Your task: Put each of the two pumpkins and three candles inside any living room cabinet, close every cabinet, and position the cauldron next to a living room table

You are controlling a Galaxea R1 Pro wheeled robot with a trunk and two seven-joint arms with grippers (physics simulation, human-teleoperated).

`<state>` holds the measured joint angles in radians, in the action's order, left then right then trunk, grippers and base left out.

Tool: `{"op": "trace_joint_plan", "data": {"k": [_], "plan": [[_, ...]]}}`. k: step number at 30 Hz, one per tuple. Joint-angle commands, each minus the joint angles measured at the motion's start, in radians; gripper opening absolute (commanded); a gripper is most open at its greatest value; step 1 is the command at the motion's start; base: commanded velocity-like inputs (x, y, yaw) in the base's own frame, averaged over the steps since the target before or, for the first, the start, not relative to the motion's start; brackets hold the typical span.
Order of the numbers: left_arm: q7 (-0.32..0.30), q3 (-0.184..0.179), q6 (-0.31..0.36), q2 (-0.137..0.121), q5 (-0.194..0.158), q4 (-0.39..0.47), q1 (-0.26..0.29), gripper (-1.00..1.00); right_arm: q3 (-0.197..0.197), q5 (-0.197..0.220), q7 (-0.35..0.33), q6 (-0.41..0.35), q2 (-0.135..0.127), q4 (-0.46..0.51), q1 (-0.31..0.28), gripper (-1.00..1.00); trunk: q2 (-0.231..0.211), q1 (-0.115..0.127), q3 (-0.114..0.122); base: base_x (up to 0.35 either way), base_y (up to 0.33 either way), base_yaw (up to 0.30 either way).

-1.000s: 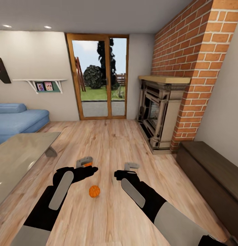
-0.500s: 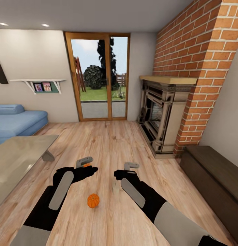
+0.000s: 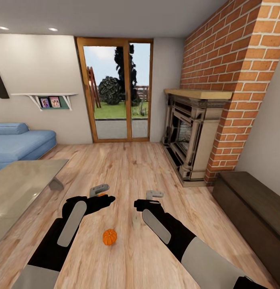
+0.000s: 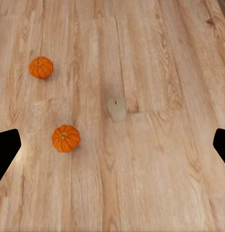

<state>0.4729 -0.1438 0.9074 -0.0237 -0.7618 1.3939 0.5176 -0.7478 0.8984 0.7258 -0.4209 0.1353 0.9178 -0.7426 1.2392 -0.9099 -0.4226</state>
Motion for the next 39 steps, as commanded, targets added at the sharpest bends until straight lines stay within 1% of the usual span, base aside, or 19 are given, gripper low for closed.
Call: {"op": "trace_joint_plan", "data": {"k": [1,7,13,17,19,22,24,35,39], "plan": [[0.01,-0.002,0.001,-0.001,-0.01,0.001,0.001,1.0,-0.002,0.005,0.007,-0.003,0.0,0.001,-0.001,1.0,0.001,0.0,-0.001,0.098,0.0,0.0],[0.01,-0.002,0.002,-0.001,-0.01,0.001,0.001,1.0,-0.004,0.006,0.007,0.028,0.0,0.001,-0.001,1.0,0.001,0.0,0.0,0.247,-0.054,0.028],[0.01,-0.002,0.002,-0.001,-0.01,0.001,0.001,1.0,-0.004,0.005,0.009,0.043,0.0,0.004,-0.001,1.0,0.001,0.0,0.0,0.302,-0.015,0.006],[0.01,-0.002,0.002,-0.001,-0.011,0.001,0.001,1.0,-0.005,0.006,0.015,0.069,0.0,0.012,-0.001,1.0,0.001,0.0,0.0,0.316,-0.001,0.0],[0.01,-0.002,0.002,-0.001,-0.011,0.0,0.001,1.0,-0.014,0.006,0.018,0.077,0.0,0.013,-0.001,1.0,0.001,0.0,0.0,0.319,0.0,0.013],[0.01,-0.002,0.002,-0.001,-0.011,0.0,0.001,1.0,-0.042,0.006,0.021,0.082,0.0,0.015,-0.001,1.0,0.001,0.0,0.0,0.32,0.0,0.093],[0.01,-0.002,0.002,-0.001,-0.011,0.001,0.001,1.0,-0.05,0.006,0.021,0.084,0.0,0.015,-0.001,1.0,0.001,0.0,-0.001,0.315,0.0,0.148],[0.01,-0.002,0.002,-0.001,-0.011,0.001,0.001,1.0,-0.057,0.006,0.021,0.086,0.0,0.015,-0.001,1.0,0.001,0.0,-0.009,0.255,0.0,0.169],[0.01,-0.002,0.002,-0.001,-0.011,0.001,0.001,1.0,-0.057,0.005,0.021,0.086,0.0,0.015,-0.001,1.0,0.001,0.0,-0.01,0.158,-0.002,0.051]]}}
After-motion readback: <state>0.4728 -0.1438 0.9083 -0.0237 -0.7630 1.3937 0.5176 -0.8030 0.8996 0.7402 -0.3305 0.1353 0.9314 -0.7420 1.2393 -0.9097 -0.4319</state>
